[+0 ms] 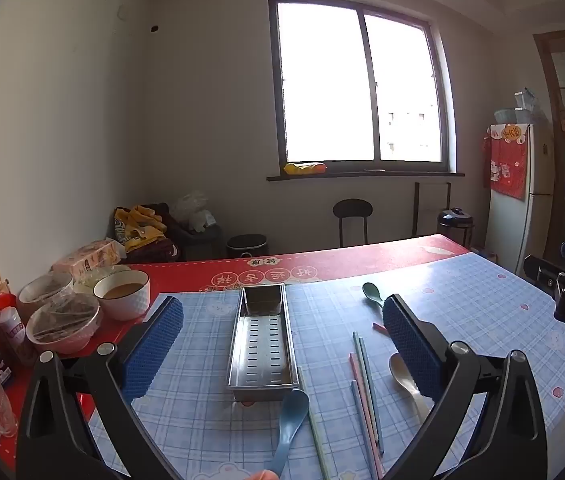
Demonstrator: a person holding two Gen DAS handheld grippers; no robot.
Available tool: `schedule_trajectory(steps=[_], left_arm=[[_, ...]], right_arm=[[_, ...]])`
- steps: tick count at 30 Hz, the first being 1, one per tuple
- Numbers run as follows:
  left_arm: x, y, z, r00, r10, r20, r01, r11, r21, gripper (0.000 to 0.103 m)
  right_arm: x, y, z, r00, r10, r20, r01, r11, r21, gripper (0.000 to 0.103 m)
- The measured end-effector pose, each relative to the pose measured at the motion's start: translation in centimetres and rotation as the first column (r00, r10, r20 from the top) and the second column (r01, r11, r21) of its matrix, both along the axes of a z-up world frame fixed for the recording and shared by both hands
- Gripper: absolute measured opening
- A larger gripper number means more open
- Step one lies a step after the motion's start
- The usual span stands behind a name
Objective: Organize utensils
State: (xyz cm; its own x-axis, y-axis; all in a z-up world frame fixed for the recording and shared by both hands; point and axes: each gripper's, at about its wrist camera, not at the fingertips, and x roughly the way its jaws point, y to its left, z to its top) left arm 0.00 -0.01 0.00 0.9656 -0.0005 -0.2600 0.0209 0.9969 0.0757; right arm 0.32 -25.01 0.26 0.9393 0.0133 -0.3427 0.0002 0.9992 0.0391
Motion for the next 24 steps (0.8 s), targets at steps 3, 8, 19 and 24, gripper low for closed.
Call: schedule_trajectory(steps=[3, 8, 19, 24], left_arm=[[0.02, 0.01, 0.01, 1.000, 0.002, -0.002, -0.002, 1.000, 0.000, 0.098], [0.03, 0.01, 0.05, 1.000, 0.004, -0.005, -0.004, 1.000, 0.004, 0.098], [-0.21, 0.03, 0.46, 1.000, 0.014, -0.004, -0.014, 1.000, 0.000, 0.098], [-0.24, 0.20, 0.33, 1.000, 0.017, -0.008, -0.017, 1.000, -0.002, 0.098]], right_arm=[[-0.01, -0.08, 0.05, 1.000, 0.001, 0.004, -0.001, 1.000, -0.001, 0.090], [0.20, -0.47, 0.03, 1.000, -0.003, 0.005, 0.003, 1.000, -0.002, 0.090], [0.37, -0.35, -0.11, 1.000, -0.014, 0.009, 0.014, 1.000, -0.013, 0.090], [0.39, -0.35, -0.14, 1.000, -0.018, 0.008, 0.018, 1.000, -0.014, 0.090]])
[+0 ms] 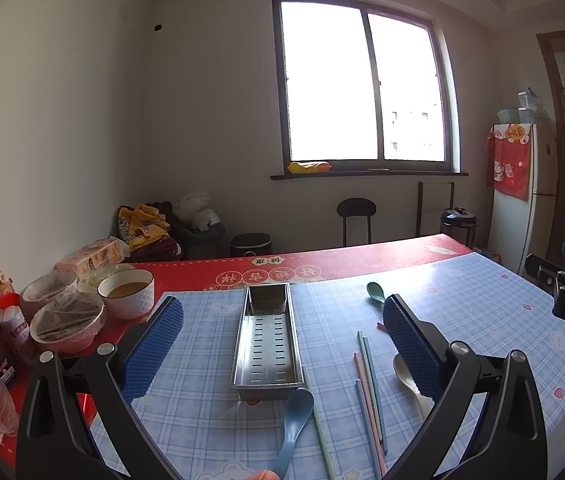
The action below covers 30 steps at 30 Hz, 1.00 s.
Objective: Organize utensils
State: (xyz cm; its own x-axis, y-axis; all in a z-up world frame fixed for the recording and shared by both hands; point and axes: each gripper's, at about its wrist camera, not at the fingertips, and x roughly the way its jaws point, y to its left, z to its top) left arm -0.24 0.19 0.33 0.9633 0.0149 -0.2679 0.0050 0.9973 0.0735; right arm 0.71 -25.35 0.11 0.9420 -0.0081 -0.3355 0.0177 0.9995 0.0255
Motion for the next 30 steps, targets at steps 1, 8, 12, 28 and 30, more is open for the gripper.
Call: schedule_trajectory(steps=[1, 8, 12, 28, 30], left_arm=[[0.00, 0.01, 0.01, 1.000, 0.000, 0.000, 0.000, 1.000, 0.000, 0.098], [-0.06, 0.04, -0.05, 1.000, -0.001, 0.001, 0.001, 1.000, 0.000, 0.098], [-0.07, 0.17, -0.02, 1.000, -0.001, 0.003, 0.001, 1.000, -0.002, 0.098], [-0.04, 0.14, -0.07, 1.000, 0.001, -0.004, -0.001, 1.000, -0.001, 0.098], [-0.11, 0.16, -0.03, 1.000, 0.001, -0.003, -0.001, 1.000, 0.000, 0.098]], right_arm=[[0.00, -0.04, -0.04, 1.000, -0.001, 0.000, 0.001, 1.000, 0.000, 0.090], [0.04, -0.08, 0.01, 1.000, -0.005, -0.003, 0.005, 1.000, -0.002, 0.090], [0.10, -0.19, -0.02, 1.000, -0.006, -0.003, 0.006, 1.000, 0.000, 0.090], [0.12, -0.34, -0.04, 1.000, -0.012, -0.006, 0.012, 1.000, 0.000, 0.090], [0.26, -0.31, -0.04, 1.000, -0.012, -0.010, 0.013, 1.000, 0.001, 0.090]])
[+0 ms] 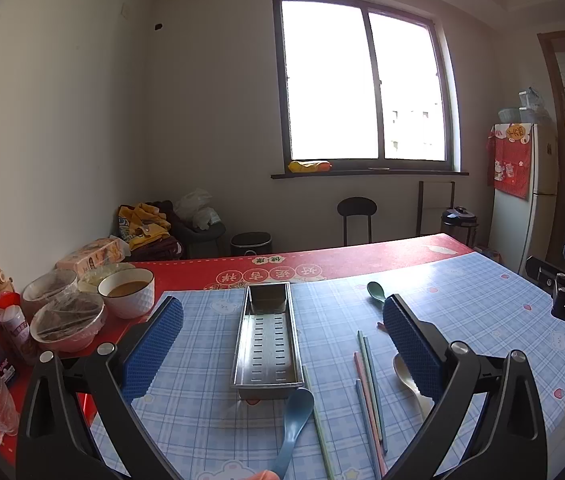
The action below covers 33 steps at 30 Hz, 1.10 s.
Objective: Organize utensils
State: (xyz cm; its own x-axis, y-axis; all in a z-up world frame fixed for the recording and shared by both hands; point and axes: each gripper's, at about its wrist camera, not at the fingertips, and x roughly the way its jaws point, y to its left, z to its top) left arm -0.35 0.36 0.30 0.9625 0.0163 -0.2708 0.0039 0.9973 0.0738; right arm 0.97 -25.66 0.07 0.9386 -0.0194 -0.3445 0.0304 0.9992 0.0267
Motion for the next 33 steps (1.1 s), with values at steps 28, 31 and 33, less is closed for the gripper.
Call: schedule_trajectory(steps=[28, 31, 33], left_arm=[[3.7, 4.9, -5.4, 0.987, -0.003, -0.158, -0.001, 1.000, -0.023, 0.097], [4.3, 6.4, -7.5, 0.973, -0.055, -0.225, 0.037, 0.996, -0.083, 0.097], [4.5, 7.0, -9.1, 0.956, -0.113, -0.270, 0.078, 0.988, -0.137, 0.096]], right_arm=[[3.7, 0.2, -4.7, 0.982, 0.077, -0.170, -0.072, 0.997, 0.033, 0.090], [4.6, -0.1, -6.5, 0.968, 0.132, -0.214, -0.113, 0.989, 0.097, 0.090], [4.8, 0.1, -7.5, 0.965, 0.134, -0.226, -0.111, 0.987, 0.112, 0.090]])
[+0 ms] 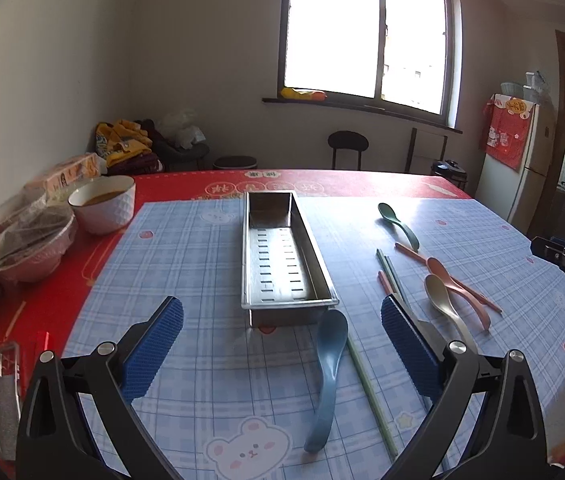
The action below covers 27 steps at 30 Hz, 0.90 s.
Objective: Organize utensils
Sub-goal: 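Lower the left tool and grasp the blue spoon handle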
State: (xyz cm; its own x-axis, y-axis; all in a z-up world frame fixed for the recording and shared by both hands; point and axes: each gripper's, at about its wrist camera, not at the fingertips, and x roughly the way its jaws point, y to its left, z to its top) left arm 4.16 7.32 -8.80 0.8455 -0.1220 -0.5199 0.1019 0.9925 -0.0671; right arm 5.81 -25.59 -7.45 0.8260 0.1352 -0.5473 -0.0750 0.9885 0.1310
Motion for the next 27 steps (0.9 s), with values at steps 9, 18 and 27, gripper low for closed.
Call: schedule_trajectory(steps=[9, 18, 27], left_arm=[[3.5, -1.4, -5.5, 0.963, -0.164, -0.212, 0.156, 0.986, -0.056, 0.059], [3.6, -0.7, -7.8, 0.925, -0.223, -0.308, 0.180, 0.971, -0.160, 0.038], [3.3, -0.9, -9.0, 0.920, -0.216, -0.328, 0.172, 0.972, -0.159, 0.018]], right_arm=[[1.3, 1.2, -3.2, 0.997, 0.062, -0.052, -0.061, 0.998, 0.021, 0.089], [1.3, 0.6, -4.2, 0.994, 0.087, -0.071, -0.084, 0.996, 0.037, 0.089], [1.8, 1.7, -4.8, 0.986, 0.141, -0.092, -0.137, 0.990, 0.045, 0.089]])
